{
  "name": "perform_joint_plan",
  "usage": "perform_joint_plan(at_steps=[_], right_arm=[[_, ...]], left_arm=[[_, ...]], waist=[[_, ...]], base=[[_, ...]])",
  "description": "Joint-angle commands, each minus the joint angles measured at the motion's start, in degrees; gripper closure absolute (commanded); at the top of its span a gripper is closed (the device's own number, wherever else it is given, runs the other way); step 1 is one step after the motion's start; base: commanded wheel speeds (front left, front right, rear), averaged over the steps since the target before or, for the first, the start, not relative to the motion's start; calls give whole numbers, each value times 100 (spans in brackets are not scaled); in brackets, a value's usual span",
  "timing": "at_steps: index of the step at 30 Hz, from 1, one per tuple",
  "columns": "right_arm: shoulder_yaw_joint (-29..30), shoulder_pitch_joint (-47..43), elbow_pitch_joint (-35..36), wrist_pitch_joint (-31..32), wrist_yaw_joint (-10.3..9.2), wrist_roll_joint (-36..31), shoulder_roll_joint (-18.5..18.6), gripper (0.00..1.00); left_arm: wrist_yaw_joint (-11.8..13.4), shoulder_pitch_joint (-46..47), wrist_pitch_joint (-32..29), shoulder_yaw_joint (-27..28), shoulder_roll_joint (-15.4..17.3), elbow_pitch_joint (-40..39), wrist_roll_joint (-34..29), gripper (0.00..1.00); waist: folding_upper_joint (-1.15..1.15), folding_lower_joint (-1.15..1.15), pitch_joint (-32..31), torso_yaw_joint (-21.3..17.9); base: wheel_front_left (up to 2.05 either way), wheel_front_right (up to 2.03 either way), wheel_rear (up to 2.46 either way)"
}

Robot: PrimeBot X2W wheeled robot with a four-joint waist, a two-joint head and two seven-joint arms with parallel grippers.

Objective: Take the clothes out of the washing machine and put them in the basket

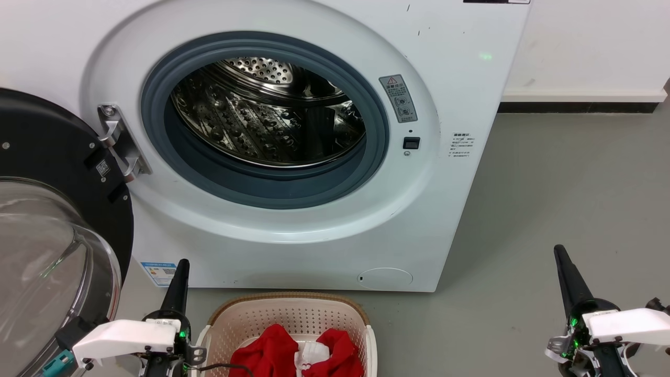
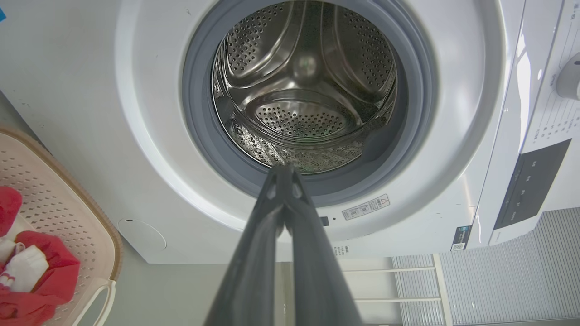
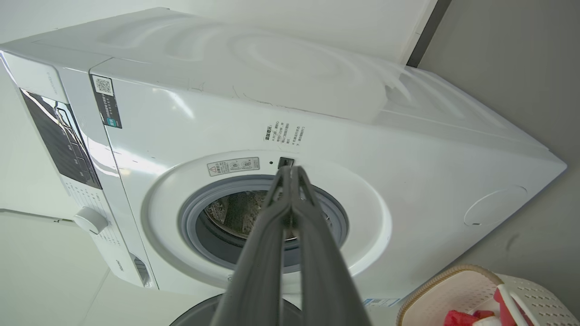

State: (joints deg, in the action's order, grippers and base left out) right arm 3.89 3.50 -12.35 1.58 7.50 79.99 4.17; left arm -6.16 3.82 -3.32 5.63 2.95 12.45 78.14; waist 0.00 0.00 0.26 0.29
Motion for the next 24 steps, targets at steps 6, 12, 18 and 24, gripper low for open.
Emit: perform_joint_plan(at_steps=[6, 12, 18, 24], right_arm=[[30, 167, -32, 101, -1, 376, 17, 100], [51, 196, -71, 178, -1, 651, 10, 100], [69, 236, -109, 256, -1, 912, 3, 100], [86, 281, -145, 319, -2, 1159, -4, 100]], left_arm=[[-59, 143, -91, 34, -7, 31, 383, 100], [-92, 164, -155, 54, -8, 71, 663, 100], [-112, 213, -217, 73, -10, 109, 935, 100], [-135, 257, -283, 93, -12, 142, 1201, 100]], waist=[[0, 0, -2, -6], [0, 0, -3, -12], [0, 0, -5, -17], [0, 0, -6, -23]], base=[[0, 0, 0], [0, 0, 0], [0, 0, 0], [0, 0, 0]])
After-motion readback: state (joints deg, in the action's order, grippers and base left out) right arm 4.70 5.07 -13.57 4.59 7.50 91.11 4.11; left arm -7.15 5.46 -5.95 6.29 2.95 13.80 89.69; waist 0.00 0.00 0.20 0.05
